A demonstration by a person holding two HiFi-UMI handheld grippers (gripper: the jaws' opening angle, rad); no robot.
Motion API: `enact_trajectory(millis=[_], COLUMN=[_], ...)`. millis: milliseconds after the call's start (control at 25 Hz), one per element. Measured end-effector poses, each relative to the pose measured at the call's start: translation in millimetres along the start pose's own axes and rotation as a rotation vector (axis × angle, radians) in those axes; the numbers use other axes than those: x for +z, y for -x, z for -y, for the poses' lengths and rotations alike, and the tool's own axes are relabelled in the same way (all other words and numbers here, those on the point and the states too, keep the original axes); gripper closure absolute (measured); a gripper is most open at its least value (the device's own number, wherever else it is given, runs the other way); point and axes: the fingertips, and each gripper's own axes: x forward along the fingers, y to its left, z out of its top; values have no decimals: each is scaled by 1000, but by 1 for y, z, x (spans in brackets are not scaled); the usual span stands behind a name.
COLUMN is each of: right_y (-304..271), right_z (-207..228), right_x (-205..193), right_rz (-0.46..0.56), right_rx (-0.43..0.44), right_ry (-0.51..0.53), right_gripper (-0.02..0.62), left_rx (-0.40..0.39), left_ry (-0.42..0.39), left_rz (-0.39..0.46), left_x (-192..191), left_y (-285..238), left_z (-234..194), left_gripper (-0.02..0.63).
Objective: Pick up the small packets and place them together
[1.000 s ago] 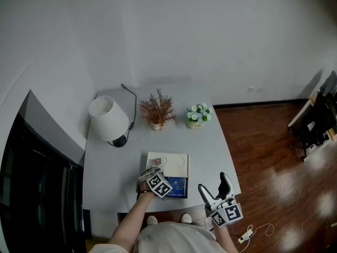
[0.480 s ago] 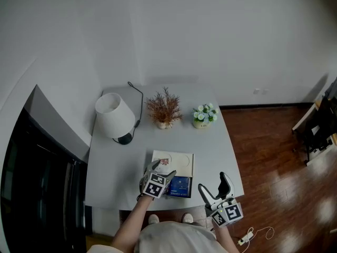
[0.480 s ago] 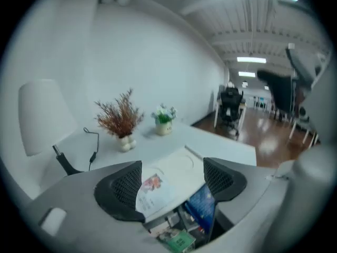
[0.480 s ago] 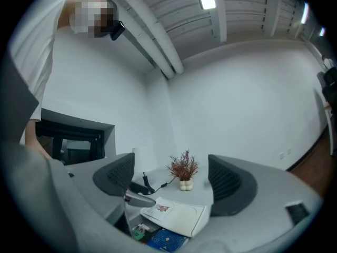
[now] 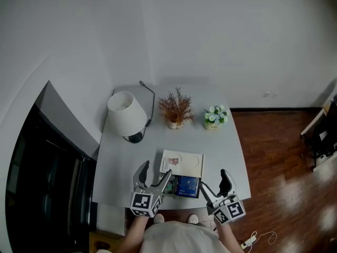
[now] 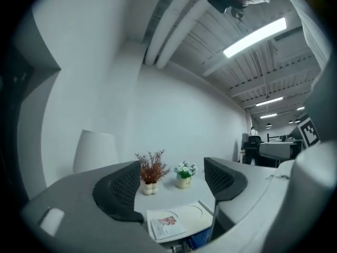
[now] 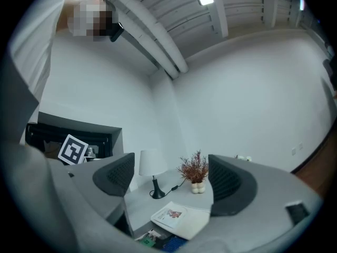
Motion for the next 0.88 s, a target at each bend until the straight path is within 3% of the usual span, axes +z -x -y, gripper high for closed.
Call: enact_trajectory(millis=[160,400,560,720,880], right_y=[-7,-16,-21,-23,-18], right_z=[-4,-11,-17,-19,-20], right_x=[0,-2,-2,-4,-6], right_rz=[-3,-9,-12,-23,-24], right_rx=[15,37,54,59,51], right_ry=[8,-10,-16,-20,-17], right_gripper=[162,161,163,163,163], left_rx=[96,108,164,125,57], left_ry=[-44,-26,22,21,-10], left_rz=[2,-101,-48,-60,-157], left_x=[-3,-32,-22,-24,-49], left_y=[31,59,71,62,51], left_z=[-15,-23,-33,-31,-26], left_gripper=[172,172,189,196,192])
